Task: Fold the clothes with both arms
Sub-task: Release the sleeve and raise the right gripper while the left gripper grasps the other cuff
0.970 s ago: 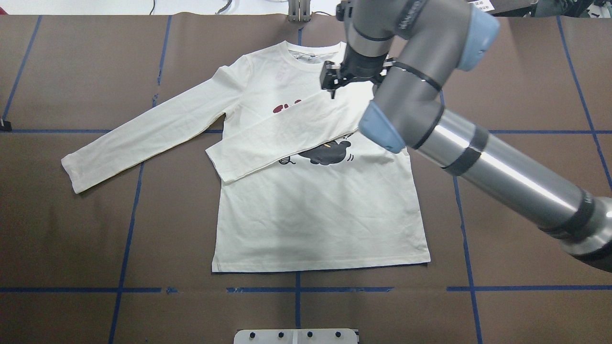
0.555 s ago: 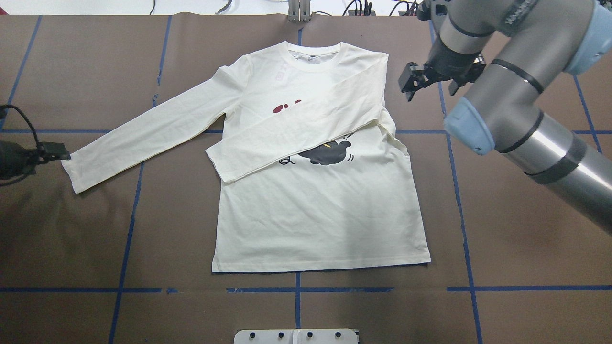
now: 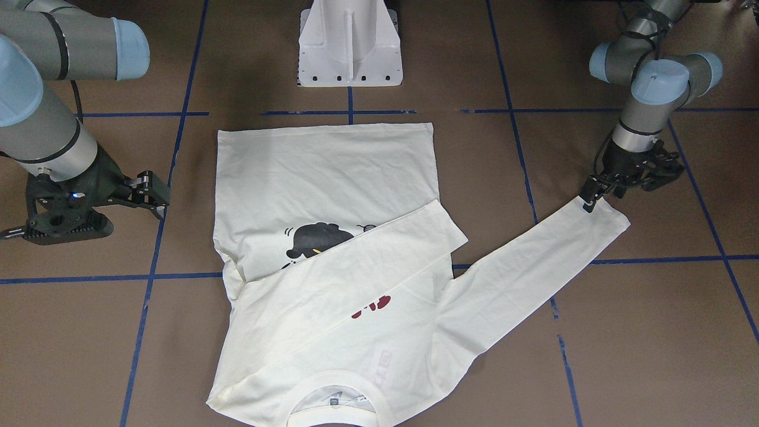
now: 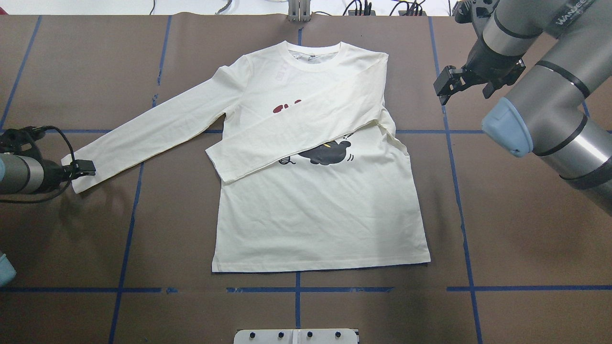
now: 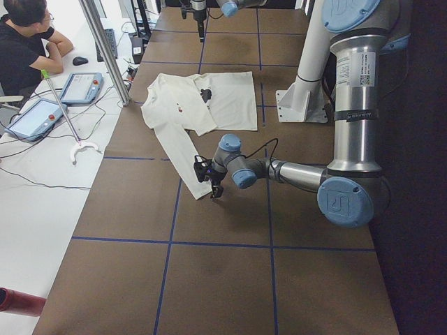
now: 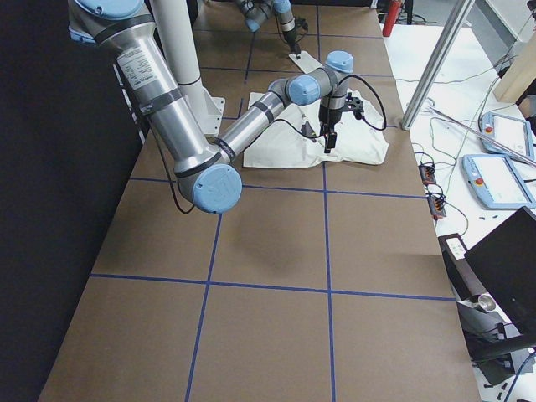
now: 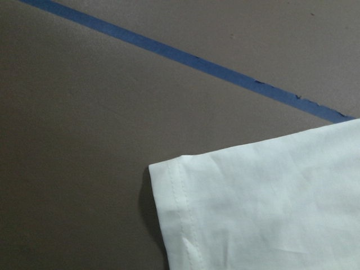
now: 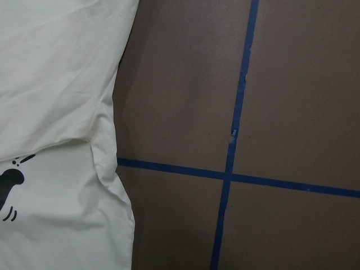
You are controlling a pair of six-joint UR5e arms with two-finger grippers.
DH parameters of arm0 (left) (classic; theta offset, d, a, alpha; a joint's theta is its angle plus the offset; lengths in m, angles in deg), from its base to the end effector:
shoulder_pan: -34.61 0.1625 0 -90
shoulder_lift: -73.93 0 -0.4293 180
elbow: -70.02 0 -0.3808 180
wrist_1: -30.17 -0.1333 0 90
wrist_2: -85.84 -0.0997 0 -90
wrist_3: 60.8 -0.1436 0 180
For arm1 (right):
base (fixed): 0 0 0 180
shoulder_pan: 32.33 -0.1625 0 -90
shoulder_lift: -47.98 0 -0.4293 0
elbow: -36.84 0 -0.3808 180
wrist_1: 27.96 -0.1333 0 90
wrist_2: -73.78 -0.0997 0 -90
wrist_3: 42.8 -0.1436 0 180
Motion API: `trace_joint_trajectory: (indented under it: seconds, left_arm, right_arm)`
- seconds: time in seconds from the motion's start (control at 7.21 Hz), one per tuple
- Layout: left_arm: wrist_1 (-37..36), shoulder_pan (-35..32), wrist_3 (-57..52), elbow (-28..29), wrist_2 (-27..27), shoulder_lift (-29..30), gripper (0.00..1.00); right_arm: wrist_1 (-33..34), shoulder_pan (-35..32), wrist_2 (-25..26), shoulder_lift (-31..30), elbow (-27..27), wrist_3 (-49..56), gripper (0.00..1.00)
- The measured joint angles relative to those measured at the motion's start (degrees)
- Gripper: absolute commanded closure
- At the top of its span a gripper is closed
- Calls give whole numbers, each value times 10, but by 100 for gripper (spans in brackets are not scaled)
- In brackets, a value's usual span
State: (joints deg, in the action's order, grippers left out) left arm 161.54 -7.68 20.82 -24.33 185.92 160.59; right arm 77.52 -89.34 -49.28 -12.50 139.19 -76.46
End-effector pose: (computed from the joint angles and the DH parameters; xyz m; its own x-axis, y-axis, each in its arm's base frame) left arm 0.3153 -0.4331 0.6216 0.6244 -0.3740 -0.6857 0.4894 0.8715 -0.0297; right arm -0.3012 -0.5650 0.3454 0.7456 -0.1327 0.6531 0.0895 0.9910 0.0991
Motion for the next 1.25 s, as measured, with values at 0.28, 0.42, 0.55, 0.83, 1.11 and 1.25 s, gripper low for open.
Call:
trace_joint_trajectory:
  seconds: [0.28,0.42,0.55,0.83,1.11,1.25]
  left_arm:
    - [-1,-1,-12,-1,-1,-5,19]
    - [-1,-2,-17,-3,-1,-6,28]
    - [-1,-2,-19,-4,0,-6,40]
    - [-2,-3,-19,-6,0,-6,66]
    - [-2,-4,-18,-7,1,-4,90]
    - [-1,-4,-17,-7,2,-3,100]
  right_arm:
    - [-1,0,-3,1,1,-4,0]
    - [-1,0,-5,1,3,-6,0]
    - [-1,0,-5,1,4,-7,0]
    - [-1,1,-6,0,5,-7,0]
    - [-2,4,-4,0,4,-8,0]
    - [-3,5,-4,-1,3,-8,0]
